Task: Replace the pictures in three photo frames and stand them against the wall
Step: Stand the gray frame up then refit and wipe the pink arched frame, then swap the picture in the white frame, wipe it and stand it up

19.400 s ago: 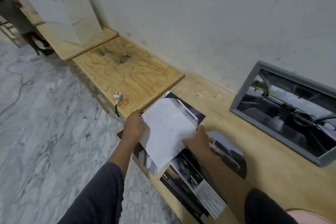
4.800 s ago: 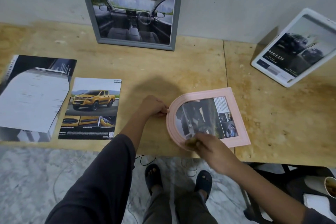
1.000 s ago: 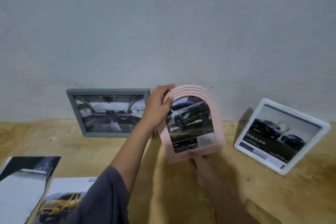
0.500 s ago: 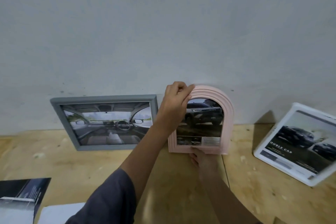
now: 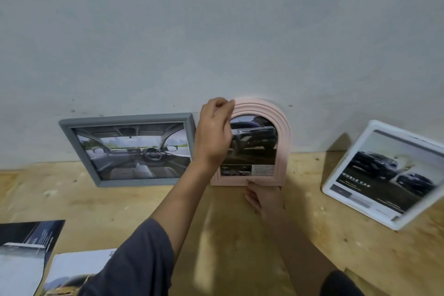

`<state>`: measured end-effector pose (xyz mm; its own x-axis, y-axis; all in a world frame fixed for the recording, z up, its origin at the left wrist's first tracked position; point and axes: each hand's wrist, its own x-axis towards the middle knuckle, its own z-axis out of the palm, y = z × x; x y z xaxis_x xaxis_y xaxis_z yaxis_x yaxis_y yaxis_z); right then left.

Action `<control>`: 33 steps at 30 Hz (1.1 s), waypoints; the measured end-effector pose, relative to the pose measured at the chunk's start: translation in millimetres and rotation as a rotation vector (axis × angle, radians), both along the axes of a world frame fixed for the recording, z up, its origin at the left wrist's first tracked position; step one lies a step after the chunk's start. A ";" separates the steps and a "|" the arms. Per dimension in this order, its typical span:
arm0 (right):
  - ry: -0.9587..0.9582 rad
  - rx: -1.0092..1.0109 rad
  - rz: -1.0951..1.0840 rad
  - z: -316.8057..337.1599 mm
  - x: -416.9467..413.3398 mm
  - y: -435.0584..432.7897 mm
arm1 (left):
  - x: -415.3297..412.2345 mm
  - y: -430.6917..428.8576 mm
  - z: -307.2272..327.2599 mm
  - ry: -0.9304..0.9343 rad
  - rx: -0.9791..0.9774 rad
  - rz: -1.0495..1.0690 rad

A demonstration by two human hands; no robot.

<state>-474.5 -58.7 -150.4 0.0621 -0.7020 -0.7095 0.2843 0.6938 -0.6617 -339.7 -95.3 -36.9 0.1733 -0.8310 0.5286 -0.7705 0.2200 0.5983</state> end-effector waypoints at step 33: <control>1.085 -1.113 0.213 1.5 -298.5 92.2 | -209.5 42.5 43.0 0.523 0.160 -0.094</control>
